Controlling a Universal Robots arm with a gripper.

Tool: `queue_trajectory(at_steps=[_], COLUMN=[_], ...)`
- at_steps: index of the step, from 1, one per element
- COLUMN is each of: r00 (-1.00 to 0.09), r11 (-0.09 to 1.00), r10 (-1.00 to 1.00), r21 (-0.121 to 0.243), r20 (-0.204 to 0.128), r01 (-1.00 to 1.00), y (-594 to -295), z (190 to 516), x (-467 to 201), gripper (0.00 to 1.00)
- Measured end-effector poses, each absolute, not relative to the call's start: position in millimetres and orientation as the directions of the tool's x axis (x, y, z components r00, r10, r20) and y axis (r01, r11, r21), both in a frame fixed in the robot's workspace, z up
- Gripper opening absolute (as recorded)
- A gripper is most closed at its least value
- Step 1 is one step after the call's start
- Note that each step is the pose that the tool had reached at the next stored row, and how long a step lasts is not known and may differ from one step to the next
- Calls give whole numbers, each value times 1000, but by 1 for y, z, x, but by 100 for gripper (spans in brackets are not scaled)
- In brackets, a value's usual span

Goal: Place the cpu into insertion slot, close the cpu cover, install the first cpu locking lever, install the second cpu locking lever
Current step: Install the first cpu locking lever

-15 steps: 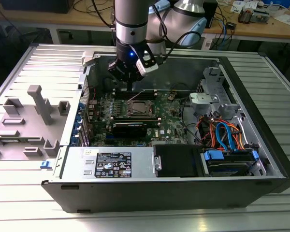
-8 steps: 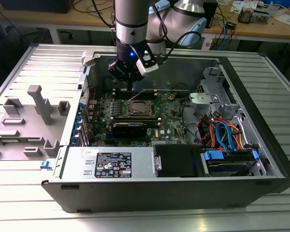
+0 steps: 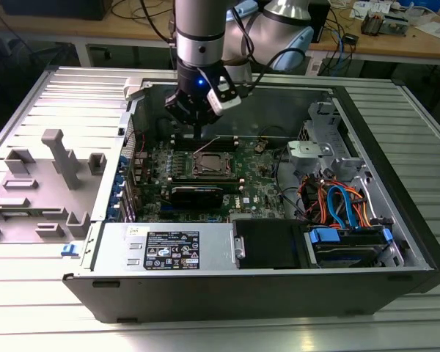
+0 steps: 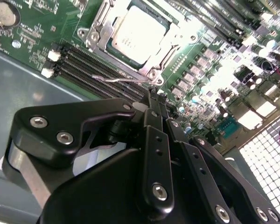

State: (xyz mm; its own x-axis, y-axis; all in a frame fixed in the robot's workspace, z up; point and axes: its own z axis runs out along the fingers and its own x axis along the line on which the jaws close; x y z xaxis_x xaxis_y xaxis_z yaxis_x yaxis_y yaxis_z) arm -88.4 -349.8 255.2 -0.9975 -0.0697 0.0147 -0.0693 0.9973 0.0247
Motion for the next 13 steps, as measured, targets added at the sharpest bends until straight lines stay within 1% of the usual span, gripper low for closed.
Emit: queue_trajectory(at_steps=[1, 5, 9, 13], r00=[-997, -997, -998, -998], r11=[997, 997, 998, 998], r10=[-70, -69, -68, -56], r21=[20, 20, 19, 20], r20=[15, 15, -3, -4], r01=[-69, -69, -68, -56], y=[-349, -347, -346, -345], z=[254, 247, 244, 241], x=[-87, -80, -80, -80], gripper=[11, 11, 11, 11])
